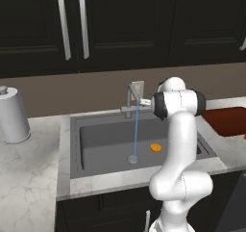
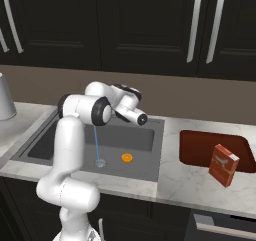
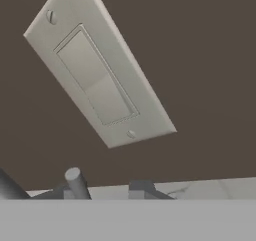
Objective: Pick up all produce items and place them in the sink. Turn on the sink faucet to wash them. Then turn the sink off and put them in the tray.
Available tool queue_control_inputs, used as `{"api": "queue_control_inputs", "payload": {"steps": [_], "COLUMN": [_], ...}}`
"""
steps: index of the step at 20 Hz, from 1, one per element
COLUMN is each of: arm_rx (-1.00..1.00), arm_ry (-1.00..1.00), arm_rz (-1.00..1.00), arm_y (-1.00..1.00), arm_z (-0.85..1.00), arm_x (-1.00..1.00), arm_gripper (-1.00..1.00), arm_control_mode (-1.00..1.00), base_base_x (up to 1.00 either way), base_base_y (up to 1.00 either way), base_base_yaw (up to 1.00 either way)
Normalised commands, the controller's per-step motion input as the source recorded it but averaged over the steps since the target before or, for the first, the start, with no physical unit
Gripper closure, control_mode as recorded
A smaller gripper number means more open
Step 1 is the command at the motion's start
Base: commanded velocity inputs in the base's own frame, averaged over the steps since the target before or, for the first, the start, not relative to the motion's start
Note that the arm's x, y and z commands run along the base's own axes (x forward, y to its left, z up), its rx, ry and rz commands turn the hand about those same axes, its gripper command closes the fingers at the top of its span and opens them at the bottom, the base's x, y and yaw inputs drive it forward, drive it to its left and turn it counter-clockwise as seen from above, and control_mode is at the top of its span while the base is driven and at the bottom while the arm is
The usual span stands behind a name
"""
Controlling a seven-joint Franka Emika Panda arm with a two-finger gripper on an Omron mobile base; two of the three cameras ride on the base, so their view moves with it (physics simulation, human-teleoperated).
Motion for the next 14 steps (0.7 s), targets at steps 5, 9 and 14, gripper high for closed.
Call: {"api": "queue_control_inputs", "payload": {"steps": [5,9,14], "arm_rx": [0.00,-0.01,-0.03], "arm_ry": [0.00,-0.06,-0.07], "arm_rz": [0.00,0.00,0.00], "arm_y": [0.00,0.07,0.20], "arm_z": [0.00,0.07,0.10], "arm_x": [0.00,0.00,-0.01], "arm_gripper": [1.00,1.00,1.00], "arm_control_mode": [-1.00,-1.00,-1.00], "base_base_x": [0.00,0.00,0.00], "base_base_y": [0.00,0.00,0.00], "base_base_yaw": [0.00,0.00,0.00]}}
